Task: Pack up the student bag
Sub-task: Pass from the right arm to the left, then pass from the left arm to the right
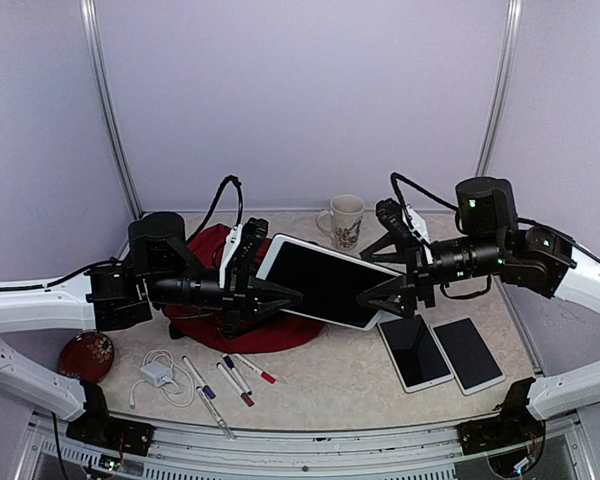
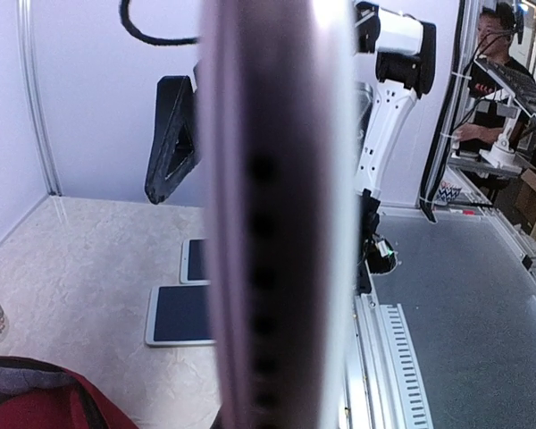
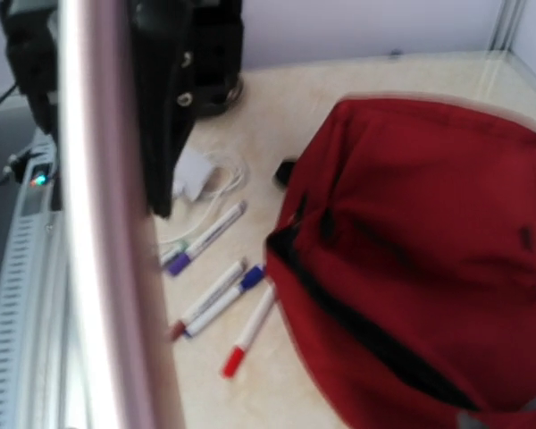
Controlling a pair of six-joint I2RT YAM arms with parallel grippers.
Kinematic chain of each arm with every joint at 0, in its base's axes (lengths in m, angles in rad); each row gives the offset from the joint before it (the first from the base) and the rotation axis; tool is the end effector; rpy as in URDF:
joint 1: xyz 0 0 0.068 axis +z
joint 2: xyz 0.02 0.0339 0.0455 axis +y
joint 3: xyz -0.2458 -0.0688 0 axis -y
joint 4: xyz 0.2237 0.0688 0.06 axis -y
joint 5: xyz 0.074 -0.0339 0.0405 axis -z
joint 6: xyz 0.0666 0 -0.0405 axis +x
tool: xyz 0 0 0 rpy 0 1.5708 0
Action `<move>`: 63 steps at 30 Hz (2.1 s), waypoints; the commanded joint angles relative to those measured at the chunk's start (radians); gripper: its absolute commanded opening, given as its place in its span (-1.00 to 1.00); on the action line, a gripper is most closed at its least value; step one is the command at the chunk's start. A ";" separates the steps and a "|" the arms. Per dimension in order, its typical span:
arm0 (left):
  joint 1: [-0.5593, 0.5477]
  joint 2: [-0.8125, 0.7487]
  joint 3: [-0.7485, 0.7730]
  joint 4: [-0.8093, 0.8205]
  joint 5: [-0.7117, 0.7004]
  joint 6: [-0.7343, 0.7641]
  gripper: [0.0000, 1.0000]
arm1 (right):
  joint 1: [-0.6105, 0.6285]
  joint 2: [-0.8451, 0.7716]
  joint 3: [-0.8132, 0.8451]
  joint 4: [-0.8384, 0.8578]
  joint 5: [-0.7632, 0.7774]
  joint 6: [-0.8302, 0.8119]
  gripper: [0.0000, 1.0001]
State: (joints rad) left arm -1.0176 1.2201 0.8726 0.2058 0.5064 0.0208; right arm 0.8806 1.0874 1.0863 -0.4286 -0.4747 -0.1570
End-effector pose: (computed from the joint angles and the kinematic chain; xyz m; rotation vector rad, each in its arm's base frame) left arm 0.1287 -0.2699 0.3059 1.2402 1.3583 -1.1521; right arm 0.1361 0.2127 0.3354 -1.2925 1.6220 0.9292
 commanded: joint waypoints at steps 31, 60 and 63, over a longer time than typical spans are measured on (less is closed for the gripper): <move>-0.028 -0.051 -0.098 0.540 -0.005 -0.234 -1.00 | -0.030 -0.125 -0.365 0.888 -0.235 0.573 -0.62; 0.027 0.168 0.051 -0.212 -0.469 0.092 0.60 | -0.186 -0.349 -0.445 0.407 0.374 0.924 -1.00; 0.048 0.237 0.109 -0.254 -0.390 0.115 0.36 | -0.187 -0.348 -0.439 0.384 0.380 0.915 -1.00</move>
State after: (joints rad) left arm -0.9916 1.3937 0.9043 0.0818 0.0277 0.0616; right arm 0.6971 0.7795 0.6186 -0.1184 -0.1329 0.7425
